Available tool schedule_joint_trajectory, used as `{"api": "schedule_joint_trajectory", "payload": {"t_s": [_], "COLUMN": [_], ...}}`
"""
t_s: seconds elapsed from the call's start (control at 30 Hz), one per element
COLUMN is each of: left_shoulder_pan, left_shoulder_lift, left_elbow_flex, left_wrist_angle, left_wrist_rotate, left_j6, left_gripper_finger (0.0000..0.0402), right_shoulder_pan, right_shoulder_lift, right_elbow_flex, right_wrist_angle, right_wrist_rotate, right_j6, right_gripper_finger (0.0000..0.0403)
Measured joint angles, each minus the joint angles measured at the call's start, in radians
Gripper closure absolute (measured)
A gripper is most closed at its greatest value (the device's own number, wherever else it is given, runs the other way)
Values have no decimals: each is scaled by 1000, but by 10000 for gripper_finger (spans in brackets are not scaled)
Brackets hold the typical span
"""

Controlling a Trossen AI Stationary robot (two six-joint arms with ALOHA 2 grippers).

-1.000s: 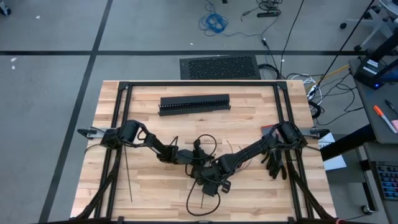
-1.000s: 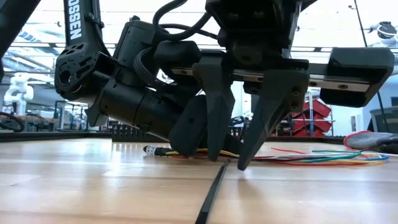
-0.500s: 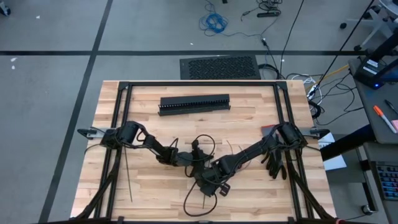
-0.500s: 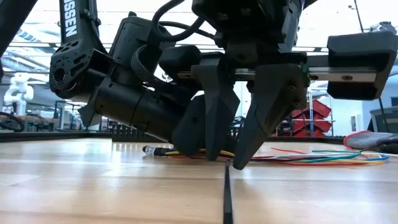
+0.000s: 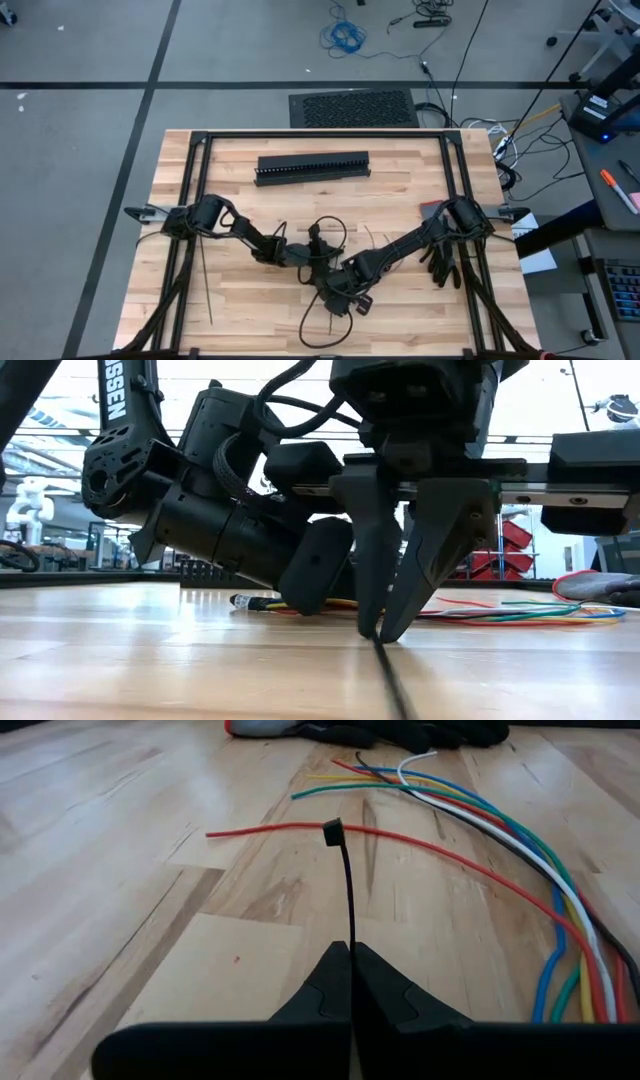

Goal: Ziptie cables
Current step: Wrap the cable wires with the black zip tie

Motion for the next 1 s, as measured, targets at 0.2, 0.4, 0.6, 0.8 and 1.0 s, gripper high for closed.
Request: {"api": "schedule_joint_trajectory", "payload": {"t_s": [0.2,0.4,0.6,0.8,1.0], "left_shoulder_pan": [1,1,15,15,6], "left_shoulder_lift": [-2,-1,0,1,1], "left_elbow_flex": [2,1,0,0,0], "left_wrist_angle": [-31,-21,-17,-5,-5], "left_wrist_rotate": [-9,-19,-24,-24,-59], "left_j6": [-6,-8,-8,-11,-83], "left_gripper_finger": [401,401,401,401,401], "right_shoulder_pan": [-27,-17,20,47,62], "right_shoulder_lift": [34,0,-99,-164,-166], "right_elbow_flex": [1,11,10,14,16], "right_wrist_angle": [-10,-76,-233,-248,-240], "right_wrist_rotate": [-65,-47,-5,138,393], "right_j6": [-9,19,63,121,392], "right_gripper_finger": [399,402,403,402,402]}}
